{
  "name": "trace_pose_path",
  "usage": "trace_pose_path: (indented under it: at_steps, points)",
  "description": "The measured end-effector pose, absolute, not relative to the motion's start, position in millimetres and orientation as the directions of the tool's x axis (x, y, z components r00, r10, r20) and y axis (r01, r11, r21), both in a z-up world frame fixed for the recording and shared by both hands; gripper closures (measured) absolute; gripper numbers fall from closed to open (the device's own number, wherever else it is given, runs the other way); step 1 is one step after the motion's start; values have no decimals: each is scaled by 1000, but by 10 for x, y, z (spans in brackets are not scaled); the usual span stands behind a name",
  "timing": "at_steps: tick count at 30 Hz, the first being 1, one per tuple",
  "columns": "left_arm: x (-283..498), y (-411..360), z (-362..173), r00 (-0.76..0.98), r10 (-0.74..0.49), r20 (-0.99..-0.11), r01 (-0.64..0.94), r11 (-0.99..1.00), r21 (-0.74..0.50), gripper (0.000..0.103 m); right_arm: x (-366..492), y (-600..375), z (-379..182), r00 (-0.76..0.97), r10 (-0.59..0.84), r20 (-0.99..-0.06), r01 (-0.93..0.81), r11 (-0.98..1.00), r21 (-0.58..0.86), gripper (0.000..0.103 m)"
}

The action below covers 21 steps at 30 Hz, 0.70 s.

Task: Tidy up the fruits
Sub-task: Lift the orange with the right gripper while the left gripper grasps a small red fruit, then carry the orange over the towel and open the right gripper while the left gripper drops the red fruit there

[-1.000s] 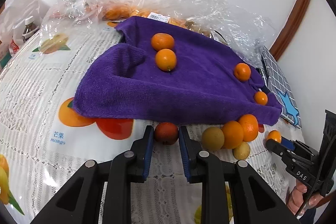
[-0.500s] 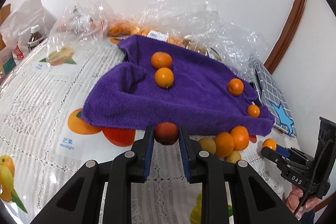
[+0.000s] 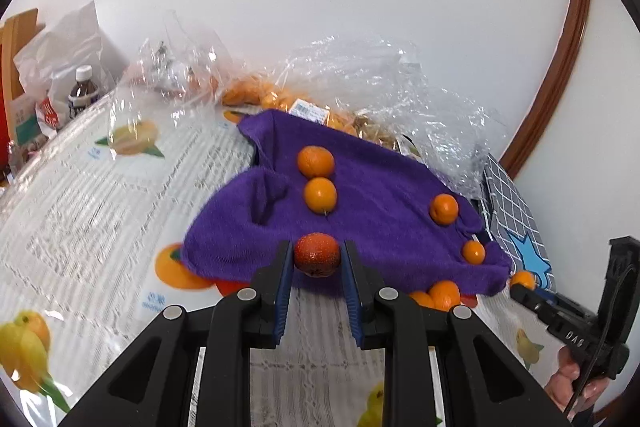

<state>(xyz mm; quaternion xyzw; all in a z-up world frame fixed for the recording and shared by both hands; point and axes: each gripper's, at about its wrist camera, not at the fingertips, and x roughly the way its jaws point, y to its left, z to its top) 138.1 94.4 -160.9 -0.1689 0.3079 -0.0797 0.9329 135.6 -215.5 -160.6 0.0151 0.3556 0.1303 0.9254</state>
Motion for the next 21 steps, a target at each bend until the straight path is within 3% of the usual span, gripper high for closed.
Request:
trace_pose_path:
  at_steps: [13, 21]
  points:
    - [1996, 947, -1211, 844, -207, -495, 42, 946, -323, 80, 2061, -2128, -1163, 775, 219, -592, -215, 973, 79, 68]
    - [2223, 1003, -1537, 795, -228, -561, 40, 944, -326, 80, 2483, -2136, -1513, 708, 202, -677, -191, 977, 91, 68]
